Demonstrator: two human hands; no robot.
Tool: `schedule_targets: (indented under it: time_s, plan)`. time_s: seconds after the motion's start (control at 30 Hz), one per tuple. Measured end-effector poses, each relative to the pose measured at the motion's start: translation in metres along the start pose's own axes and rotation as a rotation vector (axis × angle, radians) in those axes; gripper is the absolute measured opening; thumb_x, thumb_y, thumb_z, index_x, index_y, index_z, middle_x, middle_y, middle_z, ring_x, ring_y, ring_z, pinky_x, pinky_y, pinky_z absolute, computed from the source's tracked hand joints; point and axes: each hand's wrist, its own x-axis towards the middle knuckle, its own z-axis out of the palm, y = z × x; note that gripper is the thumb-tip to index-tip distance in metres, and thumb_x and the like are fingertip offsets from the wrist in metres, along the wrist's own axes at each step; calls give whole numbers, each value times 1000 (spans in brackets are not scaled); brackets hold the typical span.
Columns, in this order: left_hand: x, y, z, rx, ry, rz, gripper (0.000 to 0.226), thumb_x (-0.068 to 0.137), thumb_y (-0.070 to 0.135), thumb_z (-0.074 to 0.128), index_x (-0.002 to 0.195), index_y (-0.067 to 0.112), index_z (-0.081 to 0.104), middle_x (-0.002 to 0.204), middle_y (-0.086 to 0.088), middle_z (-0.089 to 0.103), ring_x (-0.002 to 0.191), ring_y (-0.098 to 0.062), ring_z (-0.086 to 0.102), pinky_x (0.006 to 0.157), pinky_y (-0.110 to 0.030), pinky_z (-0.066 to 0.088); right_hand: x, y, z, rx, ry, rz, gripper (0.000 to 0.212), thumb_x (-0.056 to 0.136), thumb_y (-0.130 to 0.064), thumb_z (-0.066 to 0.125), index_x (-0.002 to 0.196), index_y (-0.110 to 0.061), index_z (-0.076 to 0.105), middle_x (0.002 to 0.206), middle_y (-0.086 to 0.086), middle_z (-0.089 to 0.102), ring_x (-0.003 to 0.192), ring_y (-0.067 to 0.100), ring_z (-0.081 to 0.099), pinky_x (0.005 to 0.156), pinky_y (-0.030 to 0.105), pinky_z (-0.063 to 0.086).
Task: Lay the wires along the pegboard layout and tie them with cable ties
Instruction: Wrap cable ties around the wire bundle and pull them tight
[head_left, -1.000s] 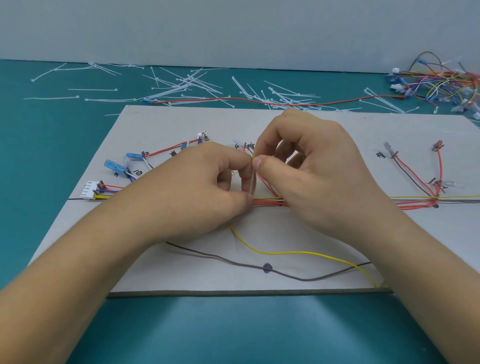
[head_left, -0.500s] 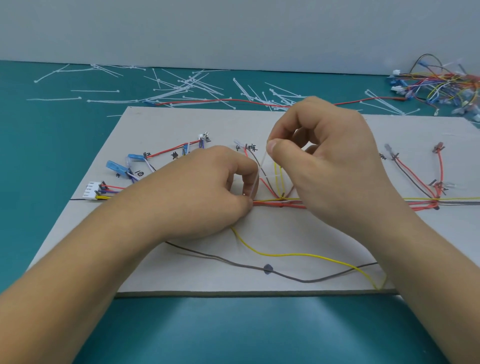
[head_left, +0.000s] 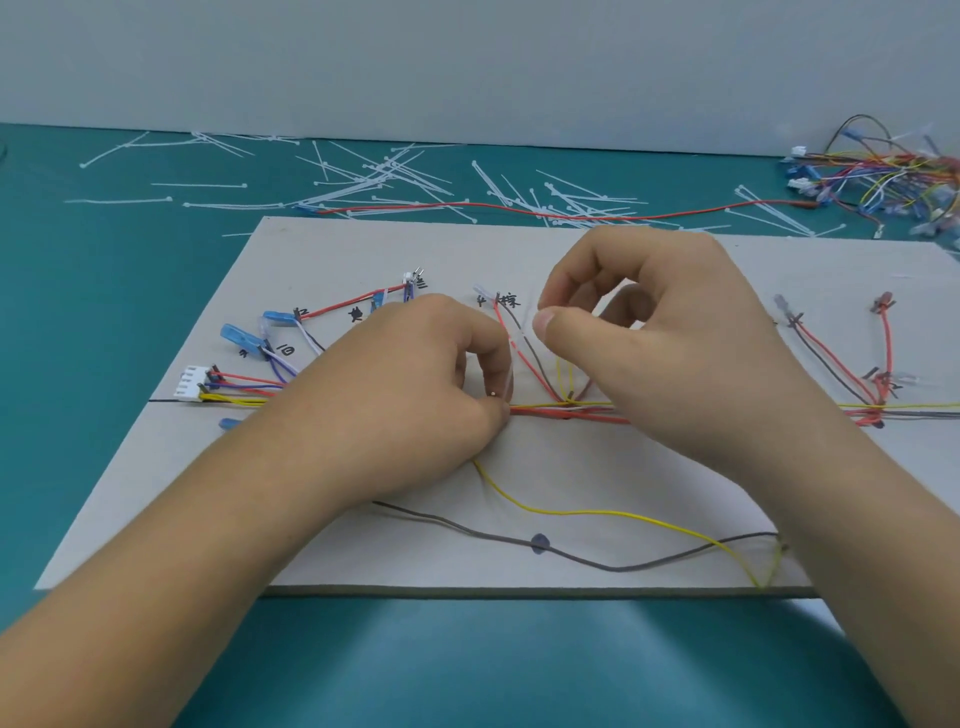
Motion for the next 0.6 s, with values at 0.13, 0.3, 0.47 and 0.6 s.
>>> schedule_targets:
  time_s: [0.13,0.3,0.47,0.6]
  plan:
    - [-3,-1,2,-39,24,17,12,84,25,73,77,33,68,51,13,49,50,-3,49,51,-16,38,1,5,3,-59,-56,98,5,79,-31,75,77,-28,72,76,-9,70,54,4,57,52,20,38]
    - [-4,-1,1,-63,29,19,12,83,25,74,77,32,67,51,11,47,49,-5,48,50,-16,37,1,8,2,-9,-55,108,10,80,-25,79,85,-28,72,73,-10,72,56,4,58,58,22,41]
    - [-5,0,1,-69,30,15,13,83,25,76,74,31,68,49,12,46,48,-5,45,48,-19,34,0,4,-1,136,-194,133,9,81,-21,83,78,-17,75,68,3,71,54,9,55,55,27,45]
    - [-5,0,1,-85,25,11,15,84,26,76,73,31,67,46,11,43,46,-7,43,49,-21,34,0,2,0,265,-189,176,10,81,-15,83,81,-13,72,62,1,66,51,10,54,48,22,41]
